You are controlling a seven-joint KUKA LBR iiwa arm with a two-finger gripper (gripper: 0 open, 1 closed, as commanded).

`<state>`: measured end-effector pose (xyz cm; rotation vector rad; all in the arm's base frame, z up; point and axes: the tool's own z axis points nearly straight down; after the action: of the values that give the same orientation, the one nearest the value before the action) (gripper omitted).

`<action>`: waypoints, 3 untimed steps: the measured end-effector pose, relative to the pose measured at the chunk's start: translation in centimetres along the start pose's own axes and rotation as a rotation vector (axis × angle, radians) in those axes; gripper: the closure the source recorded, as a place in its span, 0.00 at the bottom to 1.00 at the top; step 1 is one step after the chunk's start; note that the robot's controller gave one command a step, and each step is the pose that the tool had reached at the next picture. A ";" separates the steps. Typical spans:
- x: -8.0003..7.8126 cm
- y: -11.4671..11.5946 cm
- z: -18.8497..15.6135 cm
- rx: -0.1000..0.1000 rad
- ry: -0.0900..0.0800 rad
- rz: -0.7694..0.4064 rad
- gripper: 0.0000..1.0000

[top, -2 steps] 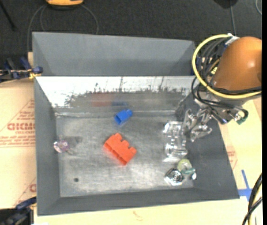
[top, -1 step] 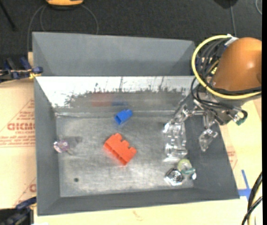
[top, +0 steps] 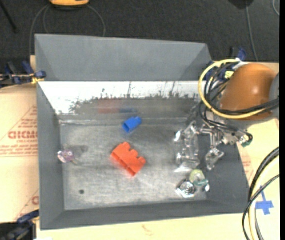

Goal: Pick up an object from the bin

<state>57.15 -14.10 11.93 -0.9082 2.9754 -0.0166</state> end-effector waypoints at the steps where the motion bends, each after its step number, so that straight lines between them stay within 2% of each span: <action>1: -1.7 -0.8 0.9 0.004 0.002 -0.275 0.00; 2: -0.5 0.2 1.9 -0.023 0.017 -0.323 0.00; 3: -4.2 -1.8 4.6 -0.019 0.018 -0.103 0.00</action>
Offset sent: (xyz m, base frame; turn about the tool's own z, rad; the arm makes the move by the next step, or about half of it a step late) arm 0.0079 0.0059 -0.0232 -0.2787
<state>61.78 -13.26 7.48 -1.0683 2.9463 0.0020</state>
